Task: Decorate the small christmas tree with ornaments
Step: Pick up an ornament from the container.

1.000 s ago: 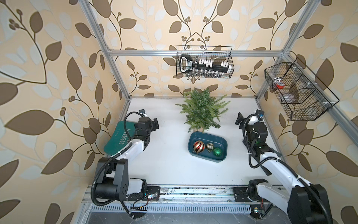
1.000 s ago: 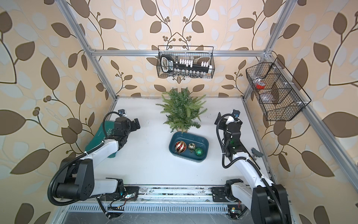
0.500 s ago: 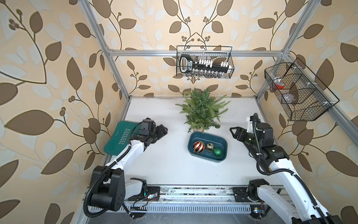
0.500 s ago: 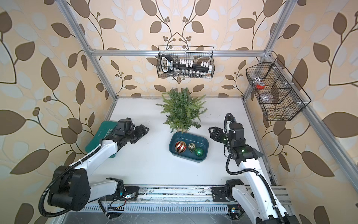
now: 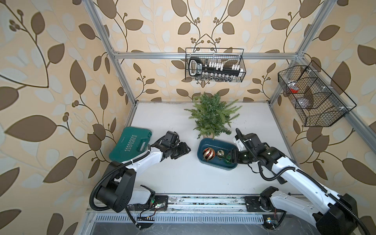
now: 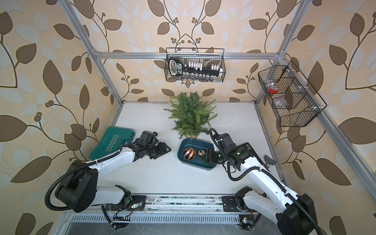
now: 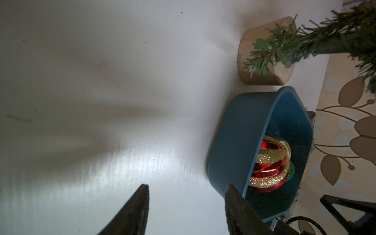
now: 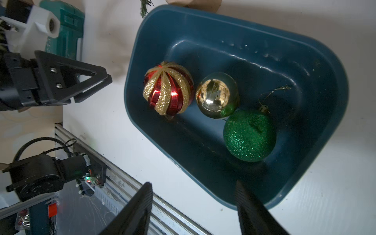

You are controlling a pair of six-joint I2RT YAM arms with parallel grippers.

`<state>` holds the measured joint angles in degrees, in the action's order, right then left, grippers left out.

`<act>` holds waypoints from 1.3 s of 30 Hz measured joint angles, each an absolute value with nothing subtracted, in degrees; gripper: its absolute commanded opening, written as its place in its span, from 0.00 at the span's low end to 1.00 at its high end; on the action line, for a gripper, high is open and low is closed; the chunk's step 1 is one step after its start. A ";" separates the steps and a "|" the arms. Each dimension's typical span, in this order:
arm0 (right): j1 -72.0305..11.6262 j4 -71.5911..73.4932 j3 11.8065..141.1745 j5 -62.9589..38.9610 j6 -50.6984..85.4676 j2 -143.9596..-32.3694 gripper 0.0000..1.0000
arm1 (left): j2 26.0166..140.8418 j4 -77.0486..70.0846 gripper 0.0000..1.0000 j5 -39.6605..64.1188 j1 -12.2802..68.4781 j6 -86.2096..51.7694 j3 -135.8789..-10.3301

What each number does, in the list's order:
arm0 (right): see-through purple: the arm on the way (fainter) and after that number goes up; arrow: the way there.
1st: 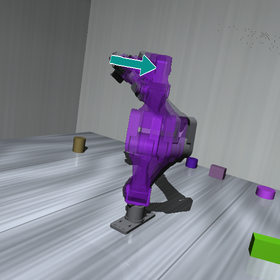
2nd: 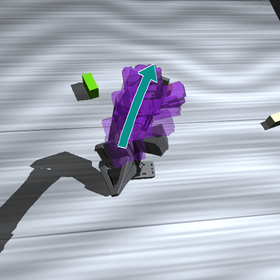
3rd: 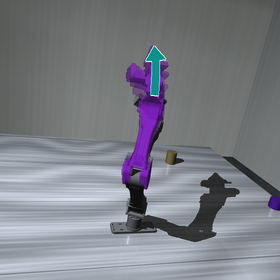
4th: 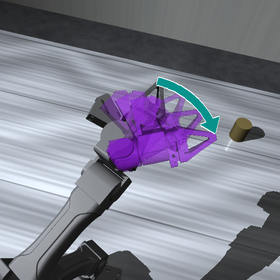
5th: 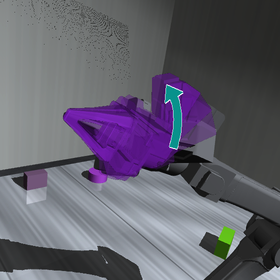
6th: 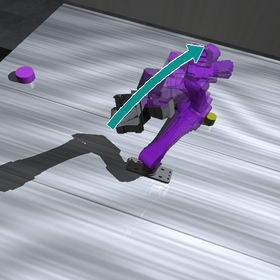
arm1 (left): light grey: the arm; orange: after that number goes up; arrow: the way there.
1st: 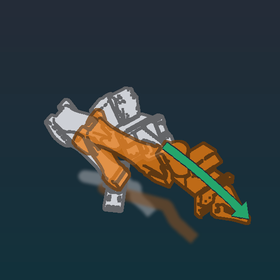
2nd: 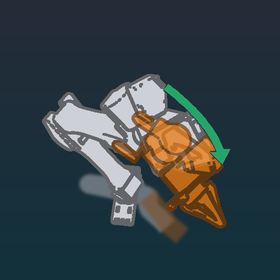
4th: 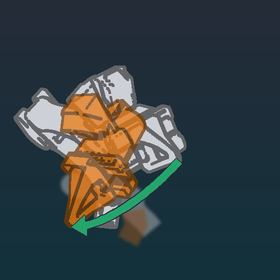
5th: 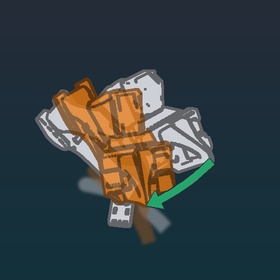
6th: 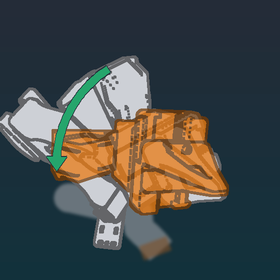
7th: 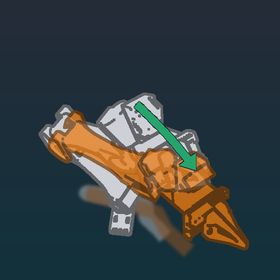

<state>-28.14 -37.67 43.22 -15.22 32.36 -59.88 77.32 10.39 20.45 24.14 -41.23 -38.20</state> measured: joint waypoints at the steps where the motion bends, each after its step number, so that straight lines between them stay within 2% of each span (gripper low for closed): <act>1: -28.27 -37.47 43.22 -14.79 32.49 -60.64 0.64 | 77.62 10.09 0.60 20.40 24.62 -41.34 -38.15; 13: -30.11 -34.35 43.20 -6.94 33.08 -69.54 0.67 | 86.63 4.29 0.57 20.53 29.87 -42.74 -38.17; 26: -34.15 -29.74 41.91 -4.86 34.72 -75.20 0.68 | 86.76 2.70 0.56 20.38 31.94 -44.16 -38.15; 39: -34.52 -24.32 41.52 -2.57 35.20 -80.07 0.70 | 86.11 1.76 0.56 20.29 31.94 -45.04 -36.84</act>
